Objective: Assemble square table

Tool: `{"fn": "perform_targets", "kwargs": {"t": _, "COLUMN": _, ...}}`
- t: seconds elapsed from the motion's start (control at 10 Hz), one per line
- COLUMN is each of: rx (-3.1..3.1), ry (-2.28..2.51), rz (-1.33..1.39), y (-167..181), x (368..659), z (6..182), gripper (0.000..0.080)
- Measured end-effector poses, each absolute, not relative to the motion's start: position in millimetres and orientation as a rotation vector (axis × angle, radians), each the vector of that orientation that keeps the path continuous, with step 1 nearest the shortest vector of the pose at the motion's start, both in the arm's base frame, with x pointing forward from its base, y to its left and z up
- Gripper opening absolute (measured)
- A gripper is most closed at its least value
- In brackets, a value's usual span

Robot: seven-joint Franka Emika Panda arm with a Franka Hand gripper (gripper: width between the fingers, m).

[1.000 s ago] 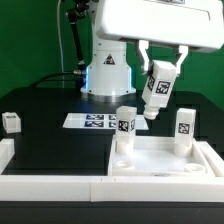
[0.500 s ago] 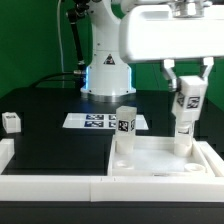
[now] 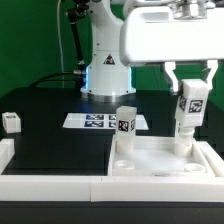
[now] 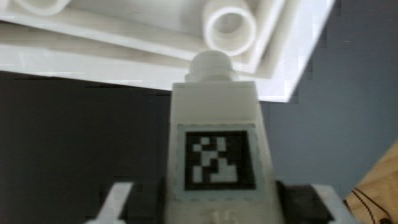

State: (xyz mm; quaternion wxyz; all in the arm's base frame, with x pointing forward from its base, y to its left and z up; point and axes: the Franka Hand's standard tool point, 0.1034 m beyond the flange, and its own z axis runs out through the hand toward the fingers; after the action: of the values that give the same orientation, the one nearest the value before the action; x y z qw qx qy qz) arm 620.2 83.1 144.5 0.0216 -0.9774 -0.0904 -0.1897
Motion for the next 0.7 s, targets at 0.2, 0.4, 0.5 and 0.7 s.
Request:
{"fn": "perform_targets", "kwargs": {"t": 0.2, "rx": -3.030, "ry": -0.272, "rz": -0.587, "y": 79.3, "x": 621.3, "z": 141.6, "gripper": 0.0291}}
{"fn": "perform_targets", "kwargs": {"t": 0.4, "rx": -3.031, "ry": -0.271, "rz": -0.586, "y": 78.8, "x": 621.1, "z": 141.1, "gripper": 0.0291}}
{"fn": "perform_targets", "kwargs": {"t": 0.5, "rx": -3.031, "ry": -0.272, "rz": -0.589, "y": 78.7, "x": 621.0, "z": 141.1, "gripper": 0.0291}}
{"fn": "perform_targets", "kwargs": {"t": 0.7, "rx": -3.024, "ry": -0.238, "rz": -0.671, "y": 83.8, "x": 623.9, "z": 132.6, "gripper": 0.0290}}
